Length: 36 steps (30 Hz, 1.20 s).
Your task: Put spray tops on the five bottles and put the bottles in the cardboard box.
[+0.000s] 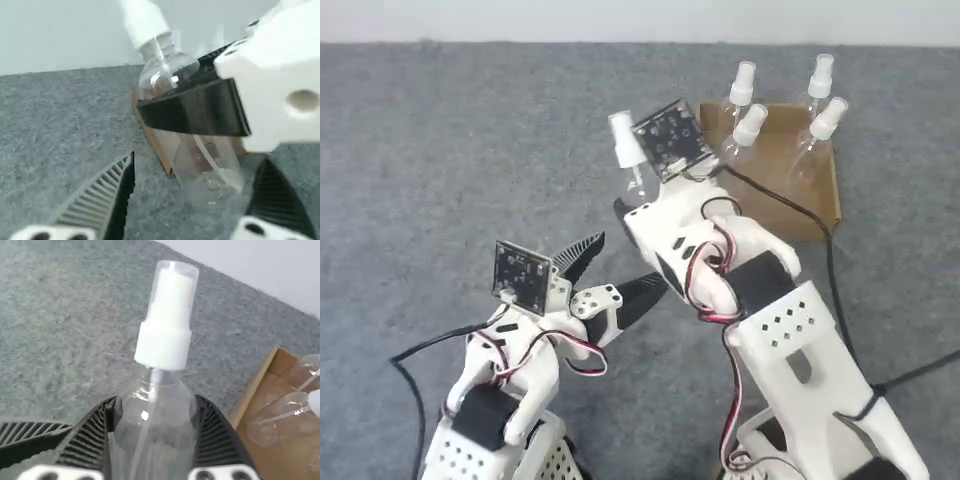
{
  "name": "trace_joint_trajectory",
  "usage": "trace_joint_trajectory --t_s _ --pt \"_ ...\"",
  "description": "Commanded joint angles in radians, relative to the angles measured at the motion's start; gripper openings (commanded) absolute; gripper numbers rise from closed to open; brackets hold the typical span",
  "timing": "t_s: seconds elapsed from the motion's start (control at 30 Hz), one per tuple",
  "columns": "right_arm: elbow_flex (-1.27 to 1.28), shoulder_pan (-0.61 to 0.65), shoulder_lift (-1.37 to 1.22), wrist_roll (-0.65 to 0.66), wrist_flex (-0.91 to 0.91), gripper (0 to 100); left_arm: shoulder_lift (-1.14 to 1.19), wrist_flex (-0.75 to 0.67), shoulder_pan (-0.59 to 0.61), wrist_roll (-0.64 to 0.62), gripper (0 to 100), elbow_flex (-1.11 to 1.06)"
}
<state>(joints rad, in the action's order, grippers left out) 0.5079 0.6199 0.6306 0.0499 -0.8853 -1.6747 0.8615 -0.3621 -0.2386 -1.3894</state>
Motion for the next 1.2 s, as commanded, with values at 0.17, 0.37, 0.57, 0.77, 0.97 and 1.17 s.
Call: trace_joint_trajectory --t_s 0.17,0.37,0.57,0.77,0.97,1.17 --pt "-0.089 0.024 0.05 0.021 -0.004 0.6 -0.012 -0.032 0.006 -0.012 35 0.007" --pt "-0.086 0.025 0.139 -0.08 -0.084 0.6 -0.009 -0.032 0.006 -0.011 35 0.007" --pt "-0.089 0.025 0.202 -0.078 -0.179 0.6 -0.012 -0.037 0.006 -0.008 35 -0.004" --pt "-0.091 0.024 0.308 -0.077 -0.257 0.6 -0.015 -0.038 0.006 -0.008 35 -0.01" --pt "-0.092 0.018 0.337 -0.077 -0.321 0.6 -0.015 -0.038 0.006 -0.008 35 -0.01" --pt "-0.094 0.016 0.337 -0.049 -0.355 0.6 -0.014 -0.038 0.006 -0.008 35 -0.01"
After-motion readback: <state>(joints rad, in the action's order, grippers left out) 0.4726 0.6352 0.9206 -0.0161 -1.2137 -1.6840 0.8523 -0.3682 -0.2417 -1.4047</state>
